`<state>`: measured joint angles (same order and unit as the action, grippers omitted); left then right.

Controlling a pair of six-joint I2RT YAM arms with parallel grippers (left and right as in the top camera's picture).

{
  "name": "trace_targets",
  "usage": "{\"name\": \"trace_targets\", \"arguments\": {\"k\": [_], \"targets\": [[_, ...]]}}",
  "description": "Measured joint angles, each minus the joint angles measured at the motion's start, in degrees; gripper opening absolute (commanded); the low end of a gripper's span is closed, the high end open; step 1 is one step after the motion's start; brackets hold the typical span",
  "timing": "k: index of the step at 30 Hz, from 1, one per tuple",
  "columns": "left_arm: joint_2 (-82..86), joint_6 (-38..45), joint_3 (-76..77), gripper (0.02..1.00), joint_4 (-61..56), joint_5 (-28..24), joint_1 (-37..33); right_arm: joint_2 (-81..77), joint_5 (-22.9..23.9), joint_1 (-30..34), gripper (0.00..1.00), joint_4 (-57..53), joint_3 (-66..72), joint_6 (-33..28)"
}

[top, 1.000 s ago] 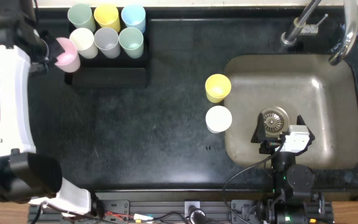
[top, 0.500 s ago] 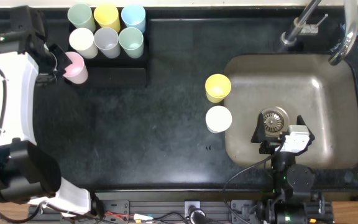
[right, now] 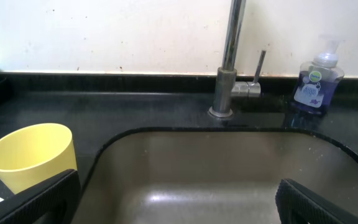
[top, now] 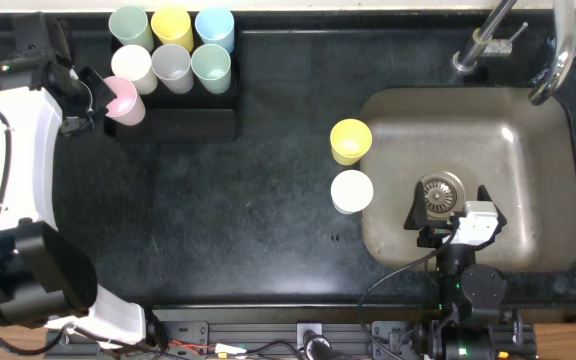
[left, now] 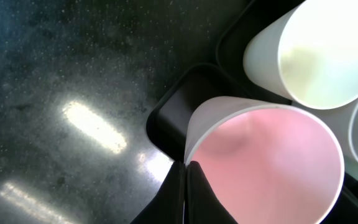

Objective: Store Cups

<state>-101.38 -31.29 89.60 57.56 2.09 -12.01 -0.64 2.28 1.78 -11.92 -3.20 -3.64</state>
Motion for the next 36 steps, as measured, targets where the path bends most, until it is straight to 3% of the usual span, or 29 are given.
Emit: {"name": "trace_targets", "arguments": {"k": [30,31,32,33,34,36], "targets": [[-4.7,-0.1,-3.7,0.04,-4.9,-1.1,-0.8,0.0,0.0,0.0,0.996,0.0,0.0,0.0],[-4.7,-0.1,-3.8,0.176,-4.9,-1.0,-0.8,0.0,0.0,0.0,0.996,0.0,0.0,0.0],[-4.7,-0.1,-3.8,0.404,-4.9,-1.0,-0.9,0.0,0.0,0.0,0.996,0.0,0.0,0.0],[-4.7,0.0,-3.9,0.886,-5.0,-1.2,-1.1,0.0,0.0,0.0,0.996,0.0,0.0,0.0],[-4.7,-0.3,-4.3,1.0,-5.1,-1.3,-1.1,0.0,0.0,0.0,0.993,0.0,0.0,0.0],[-4.8,-0.3,-5.1,1.0,-5.1,-1.5,-1.1,0.0,0.0,0.0,0.993,0.0,0.0,0.0]]}}
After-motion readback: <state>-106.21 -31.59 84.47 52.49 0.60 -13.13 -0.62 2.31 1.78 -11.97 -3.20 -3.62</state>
